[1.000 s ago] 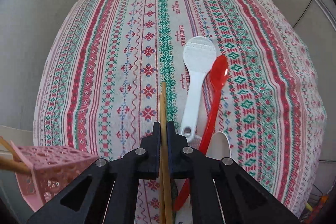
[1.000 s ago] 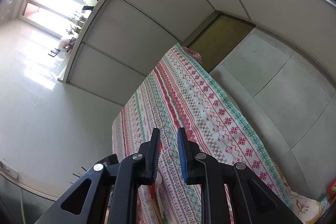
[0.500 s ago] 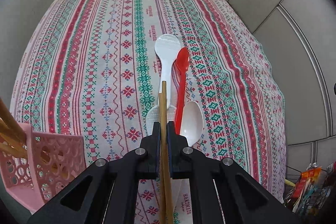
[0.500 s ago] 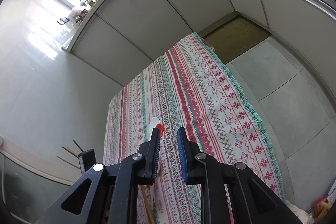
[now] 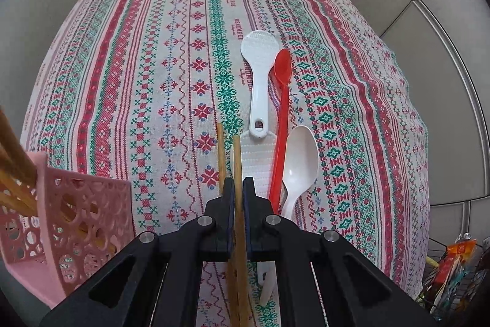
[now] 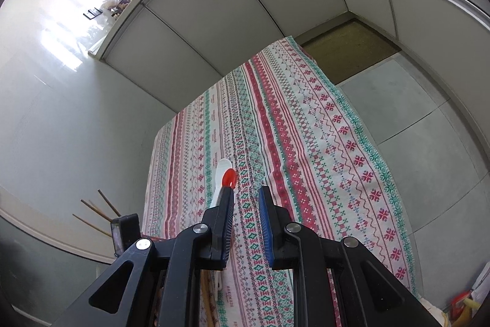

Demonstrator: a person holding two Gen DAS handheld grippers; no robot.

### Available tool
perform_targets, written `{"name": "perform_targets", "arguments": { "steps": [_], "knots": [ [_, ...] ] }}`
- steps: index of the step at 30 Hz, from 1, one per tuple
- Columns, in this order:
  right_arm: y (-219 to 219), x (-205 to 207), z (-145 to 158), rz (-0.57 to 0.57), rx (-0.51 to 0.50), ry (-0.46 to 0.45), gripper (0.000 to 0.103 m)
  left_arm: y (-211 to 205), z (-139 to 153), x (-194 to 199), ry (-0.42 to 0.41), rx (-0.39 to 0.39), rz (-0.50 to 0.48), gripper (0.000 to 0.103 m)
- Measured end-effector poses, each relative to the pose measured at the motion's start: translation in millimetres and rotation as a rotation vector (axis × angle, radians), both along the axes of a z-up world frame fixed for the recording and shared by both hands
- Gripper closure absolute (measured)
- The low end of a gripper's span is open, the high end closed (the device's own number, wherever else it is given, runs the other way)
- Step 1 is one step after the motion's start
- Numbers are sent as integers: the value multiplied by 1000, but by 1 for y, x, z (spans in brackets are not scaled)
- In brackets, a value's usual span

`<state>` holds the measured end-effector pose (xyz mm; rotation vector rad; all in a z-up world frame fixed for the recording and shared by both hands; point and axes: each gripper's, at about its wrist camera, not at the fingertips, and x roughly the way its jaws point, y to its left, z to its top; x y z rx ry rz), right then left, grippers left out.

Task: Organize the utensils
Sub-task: 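Lift the chopstick with the left tool while the right tool grasps another chopstick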

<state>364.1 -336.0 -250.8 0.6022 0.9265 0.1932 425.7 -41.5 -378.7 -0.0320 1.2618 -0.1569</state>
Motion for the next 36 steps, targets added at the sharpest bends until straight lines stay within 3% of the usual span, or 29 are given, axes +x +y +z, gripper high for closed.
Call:
{"name": "perform_targets", "arguments": {
  "steps": [3, 10, 15, 22, 36],
  "knots": [
    [12, 1, -1, 45, -23, 4, 85, -1, 23, -19, -63, 5, -3, 98],
    [61, 4, -12, 221, -38, 37, 85, 20, 101, -94, -320, -24, 25, 98],
    [122, 6, -38, 390, -45, 107, 85, 55, 126, -135, -463, -22, 91, 98],
    [183, 9, -77, 500, -72, 206, 85, 89, 130, -155, -510, -33, 126, 98],
    [226, 39, -120, 464, -220, 292, 85, 109, 146, -168, -566, -65, 111, 98]
  ]
}}
